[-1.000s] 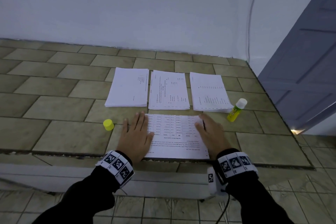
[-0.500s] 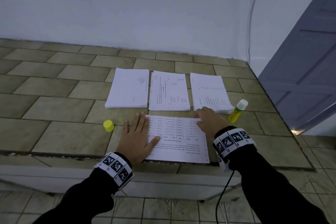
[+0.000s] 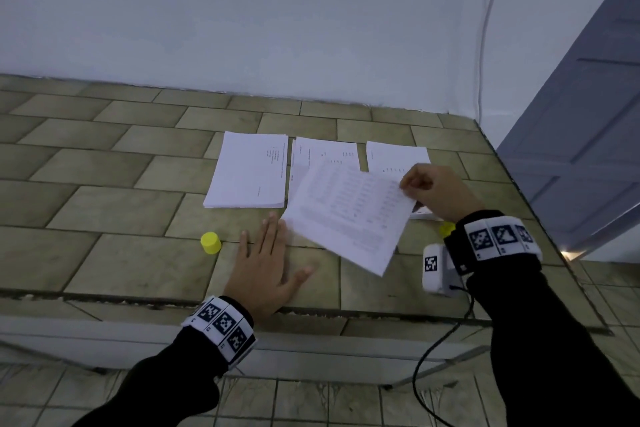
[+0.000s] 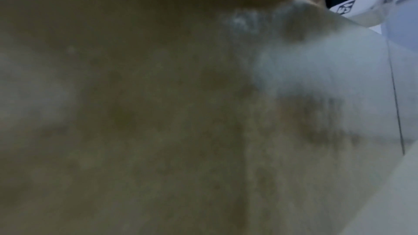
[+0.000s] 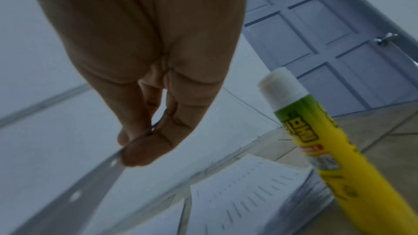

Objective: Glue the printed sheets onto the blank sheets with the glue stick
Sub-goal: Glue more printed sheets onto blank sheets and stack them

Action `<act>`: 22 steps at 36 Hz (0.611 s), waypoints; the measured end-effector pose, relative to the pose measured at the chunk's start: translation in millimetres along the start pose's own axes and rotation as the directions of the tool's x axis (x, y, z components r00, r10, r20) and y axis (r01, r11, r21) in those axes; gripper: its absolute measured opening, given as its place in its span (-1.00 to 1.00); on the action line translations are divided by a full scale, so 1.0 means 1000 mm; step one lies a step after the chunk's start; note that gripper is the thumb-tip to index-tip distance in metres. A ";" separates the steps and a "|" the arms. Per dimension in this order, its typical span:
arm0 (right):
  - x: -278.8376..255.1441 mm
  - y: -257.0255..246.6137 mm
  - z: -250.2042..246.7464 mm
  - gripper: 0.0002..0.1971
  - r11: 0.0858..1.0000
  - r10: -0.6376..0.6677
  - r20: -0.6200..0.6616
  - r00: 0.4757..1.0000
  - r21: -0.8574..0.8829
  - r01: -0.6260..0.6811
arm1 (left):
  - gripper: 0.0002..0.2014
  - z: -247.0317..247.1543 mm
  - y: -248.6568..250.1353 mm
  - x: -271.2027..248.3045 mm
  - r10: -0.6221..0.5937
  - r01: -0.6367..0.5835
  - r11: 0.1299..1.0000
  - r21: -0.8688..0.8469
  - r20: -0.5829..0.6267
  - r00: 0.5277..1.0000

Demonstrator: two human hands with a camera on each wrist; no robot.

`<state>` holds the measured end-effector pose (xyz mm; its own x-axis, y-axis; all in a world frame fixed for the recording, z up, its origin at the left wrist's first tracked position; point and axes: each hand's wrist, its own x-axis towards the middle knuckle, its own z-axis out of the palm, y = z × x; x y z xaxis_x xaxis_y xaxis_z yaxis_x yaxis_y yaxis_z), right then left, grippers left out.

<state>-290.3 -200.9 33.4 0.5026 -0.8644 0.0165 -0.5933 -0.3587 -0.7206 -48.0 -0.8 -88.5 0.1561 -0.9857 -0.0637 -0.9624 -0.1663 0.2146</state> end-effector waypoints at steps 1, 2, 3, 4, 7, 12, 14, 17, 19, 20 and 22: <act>0.005 0.002 -0.002 -0.78 0.998 0.013 -0.052 0.999 0.056 -0.010 | 0.12 0.000 0.000 0.000 -0.002 0.002 1.000 -0.001 0.001 1.000; 0.009 0.003 -0.003 -0.80 0.994 0.038 -0.104 0.994 0.103 -0.028 | 0.13 0.000 0.001 -0.001 -0.004 0.004 1.000 0.002 0.003 1.000; 0.014 0.004 -0.001 -0.85 0.989 0.065 -0.154 0.986 0.142 -0.043 | 0.14 -0.001 0.001 -0.001 -0.006 0.006 1.000 0.006 0.004 1.000; 0.018 0.004 0.002 -0.90 0.983 0.089 -0.195 0.977 0.174 -0.054 | 0.15 -0.002 0.002 -0.001 -0.007 0.007 1.000 0.009 0.004 1.000; 0.030 0.002 0.018 -0.96 0.957 0.167 -0.218 0.961 0.270 -0.105 | 0.15 -0.002 0.001 -0.001 -0.005 0.004 1.000 0.023 0.008 1.000; 0.039 0.001 0.053 -0.95 0.936 0.243 -0.123 0.962 0.290 -0.199 | 0.12 -0.001 0.000 0.000 0.006 -0.006 1.000 0.023 -0.014 1.000; 0.042 0.000 0.065 -0.88 0.951 0.250 -0.126 0.960 0.219 -0.219 | 0.11 -0.001 0.000 0.000 0.008 -0.008 1.000 0.014 -0.019 1.000; 0.044 -0.004 0.078 -0.83 0.965 0.243 -0.102 0.965 0.131 -0.229 | 0.11 -0.003 0.001 0.000 0.007 -0.007 1.000 0.008 -0.017 1.000; 0.047 -0.005 0.084 -0.80 0.970 0.241 -0.080 0.967 0.065 -0.236 | 0.11 -0.003 0.001 0.000 0.003 -0.003 1.000 0.021 -0.007 1.000; 0.048 -0.006 0.086 -0.80 0.971 0.240 -0.074 0.968 0.027 -0.239 | 0.10 -0.002 0.000 0.000 0.005 -0.004 1.000 0.016 -0.009 1.000; 0.051 -0.009 0.089 -0.79 0.969 0.226 -0.073 0.972 -0.083 -0.231 | 0.09 -0.002 0.000 0.000 0.009 -0.009 1.000 -0.003 -0.020 1.000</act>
<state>-203.3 -210.0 -21.3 0.3087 -0.9463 -0.0961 -0.7433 -0.1770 -0.6451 -47.3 -0.5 -87.0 0.1524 -0.9874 -0.0420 -0.9632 -0.1579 0.2176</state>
